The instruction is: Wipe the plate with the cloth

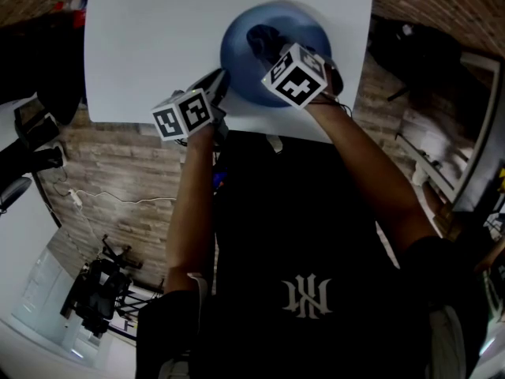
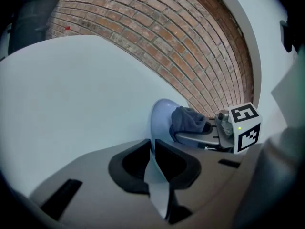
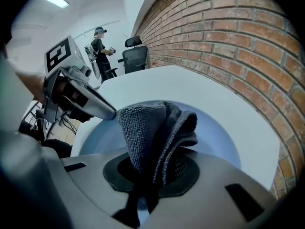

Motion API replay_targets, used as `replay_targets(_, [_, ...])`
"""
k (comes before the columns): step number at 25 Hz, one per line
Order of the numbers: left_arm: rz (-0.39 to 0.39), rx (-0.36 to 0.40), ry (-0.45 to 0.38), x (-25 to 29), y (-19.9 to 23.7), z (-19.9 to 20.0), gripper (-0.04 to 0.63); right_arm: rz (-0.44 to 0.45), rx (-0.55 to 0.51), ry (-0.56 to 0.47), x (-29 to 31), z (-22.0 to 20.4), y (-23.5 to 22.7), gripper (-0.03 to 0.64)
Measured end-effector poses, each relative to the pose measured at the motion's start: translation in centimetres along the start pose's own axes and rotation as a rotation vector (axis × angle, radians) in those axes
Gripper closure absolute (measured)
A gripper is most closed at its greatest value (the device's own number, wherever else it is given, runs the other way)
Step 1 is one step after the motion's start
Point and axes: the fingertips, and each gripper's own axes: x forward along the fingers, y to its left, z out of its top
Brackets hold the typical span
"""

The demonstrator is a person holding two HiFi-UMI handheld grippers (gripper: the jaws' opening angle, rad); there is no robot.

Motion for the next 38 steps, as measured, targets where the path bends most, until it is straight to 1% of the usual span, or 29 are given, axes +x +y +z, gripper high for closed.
replay_targets(9, [0.004, -0.001, -0.004, 0.0, 0.0, -0.2, 0.557, -0.094, -0.007, 0.05, -1.6, -2.2, -2.8, 0.545])
replay_targets(16, [0.009, -0.001, -0.003, 0.0, 0.1, 0.0, 0.557, -0.151, -0.019, 0.13, -2.8, -3.9, -4.9, 0.545])
replay_targets(21, [0.013, 0.0, -0.006, 0.0, 0.1, 0.0, 0.557, -0.174, -0.027, 0.158, -3.4, -4.9, -5.7, 0.545])
replay_targets(25, [0.014, -0.001, -0.006, 0.0, 0.0, 0.0, 0.557, -0.206, -0.012, 0.16, -4.0, -5.5, -6.6, 0.545])
replay_targets(29, [0.011, -0.004, -0.008, 0.1, 0.0, -0.2, 0.557, -0.216, 0.006, 0.152, -4.1, -5.7, -7.0, 0.545])
replay_targets(32, [0.014, -0.006, -0.004, 0.1, 0.0, -0.2, 0.557, -0.224, -0.01, 0.138, -4.1, -5.3, -6.9, 0.545])
replay_targets(34, [0.018, -0.006, -0.006, 0.1, 0.0, -0.2, 0.557, -0.194, -0.003, 0.07, -4.2, -4.2, -6.1, 0.545])
replay_targets(36, [0.021, -0.003, -0.006, 0.1, 0.0, -0.2, 0.557, -0.097, 0.068, -0.038, -4.0, -2.4, -4.1, 0.545])
replay_targets(38, [0.024, -0.003, -0.005, 0.1, 0.0, -0.2, 0.557, 0.009, 0.13, -0.106, -3.4, -0.9, -1.6, 0.545])
